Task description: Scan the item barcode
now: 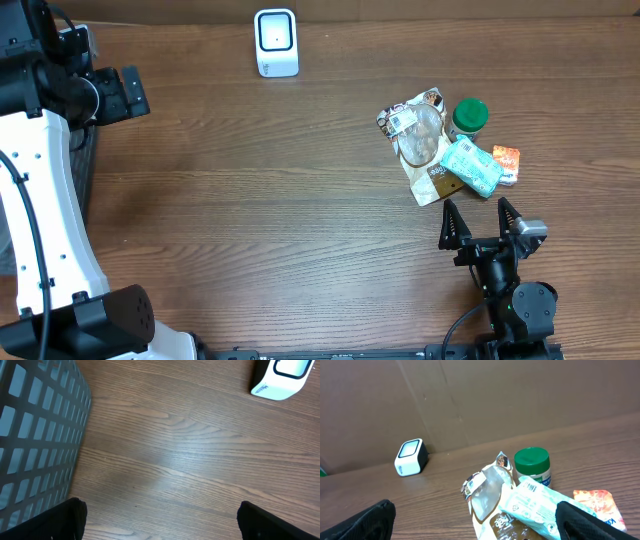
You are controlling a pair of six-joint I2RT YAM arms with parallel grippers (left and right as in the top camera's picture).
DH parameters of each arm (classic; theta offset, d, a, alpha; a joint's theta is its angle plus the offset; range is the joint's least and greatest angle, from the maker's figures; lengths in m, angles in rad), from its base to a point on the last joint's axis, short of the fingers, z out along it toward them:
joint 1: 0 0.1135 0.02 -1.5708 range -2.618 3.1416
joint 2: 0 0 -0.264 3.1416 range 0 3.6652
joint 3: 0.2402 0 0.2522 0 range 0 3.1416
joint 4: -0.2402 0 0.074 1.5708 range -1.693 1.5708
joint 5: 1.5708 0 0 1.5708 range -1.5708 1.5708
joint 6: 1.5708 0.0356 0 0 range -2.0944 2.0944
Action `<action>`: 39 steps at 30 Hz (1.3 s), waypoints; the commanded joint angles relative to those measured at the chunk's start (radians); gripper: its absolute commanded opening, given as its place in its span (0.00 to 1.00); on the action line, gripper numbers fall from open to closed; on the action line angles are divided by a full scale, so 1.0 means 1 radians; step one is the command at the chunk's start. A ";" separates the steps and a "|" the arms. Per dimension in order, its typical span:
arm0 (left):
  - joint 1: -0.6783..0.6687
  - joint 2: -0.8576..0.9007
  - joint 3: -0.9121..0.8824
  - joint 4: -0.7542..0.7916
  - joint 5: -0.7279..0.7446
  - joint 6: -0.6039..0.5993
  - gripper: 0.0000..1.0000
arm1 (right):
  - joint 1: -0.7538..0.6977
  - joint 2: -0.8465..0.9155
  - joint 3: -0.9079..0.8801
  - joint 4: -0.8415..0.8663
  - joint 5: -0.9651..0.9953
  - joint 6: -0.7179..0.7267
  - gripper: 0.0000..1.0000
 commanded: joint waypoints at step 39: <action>-0.007 -0.158 -0.005 0.009 -0.012 0.005 1.00 | 0.005 -0.008 -0.010 0.006 -0.011 0.000 1.00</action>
